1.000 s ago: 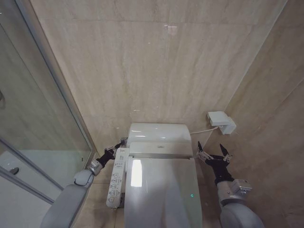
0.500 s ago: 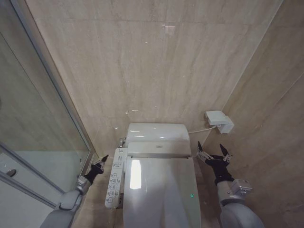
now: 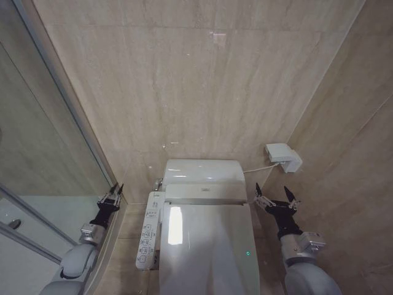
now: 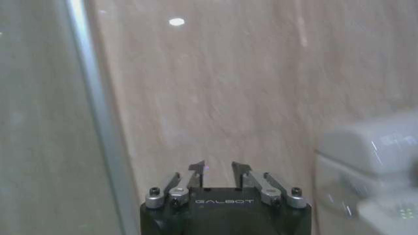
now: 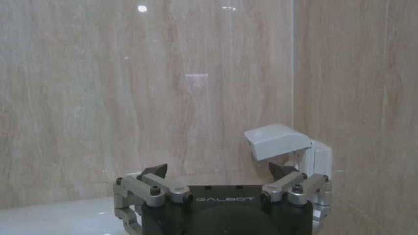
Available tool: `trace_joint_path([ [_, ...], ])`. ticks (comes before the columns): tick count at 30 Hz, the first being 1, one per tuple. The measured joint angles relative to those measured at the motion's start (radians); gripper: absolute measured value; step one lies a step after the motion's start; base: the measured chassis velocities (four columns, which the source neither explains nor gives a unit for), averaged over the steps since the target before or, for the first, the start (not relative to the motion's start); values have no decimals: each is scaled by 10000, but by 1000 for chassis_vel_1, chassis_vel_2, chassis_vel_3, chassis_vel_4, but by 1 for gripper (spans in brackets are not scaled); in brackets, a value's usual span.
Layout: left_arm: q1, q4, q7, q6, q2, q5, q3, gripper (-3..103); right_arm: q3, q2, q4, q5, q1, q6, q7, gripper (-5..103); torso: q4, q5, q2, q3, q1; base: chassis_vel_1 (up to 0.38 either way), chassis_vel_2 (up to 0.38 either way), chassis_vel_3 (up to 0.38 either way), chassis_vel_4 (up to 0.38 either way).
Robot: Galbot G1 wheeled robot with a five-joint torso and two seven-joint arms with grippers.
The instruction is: Open the toilet lid, clean the toilet bowl with a toilet brush, close the toilet lid, and flush.
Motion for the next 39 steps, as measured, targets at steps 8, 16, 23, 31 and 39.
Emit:
trace_joint_path([
  [8,1782,-3381,-1011,1462,-283,-927,-715,43,1,0,0,0,0,0,0,100,-1,2,0,0,-1,0,0,0,0],
  [16,3199,-4909,-1228,1885,-820,-760,-1472,70,1,0,0,-1,0,0,0,100,0,2,1,-1,-1,0,0,0,0],
  [23,4259,-5630,-858,1789,-1050,-1124,-1868,96,1,0,0,0,-1,0,1,100,0,1,1,0,-2,0,0,0,0],
  [31,4737,-6193,-1083,2384,-1272,-1473,-1878,100,1,0,0,0,0,0,1,100,-1,1,1,0,-1,0,0,0,0],
  [39,4825,-6293,-1230,2485,-1359,-1353,-1729,100,0,0,0,0,0,0,0,100,0,1,1,1,0,0,0,0,0],
])
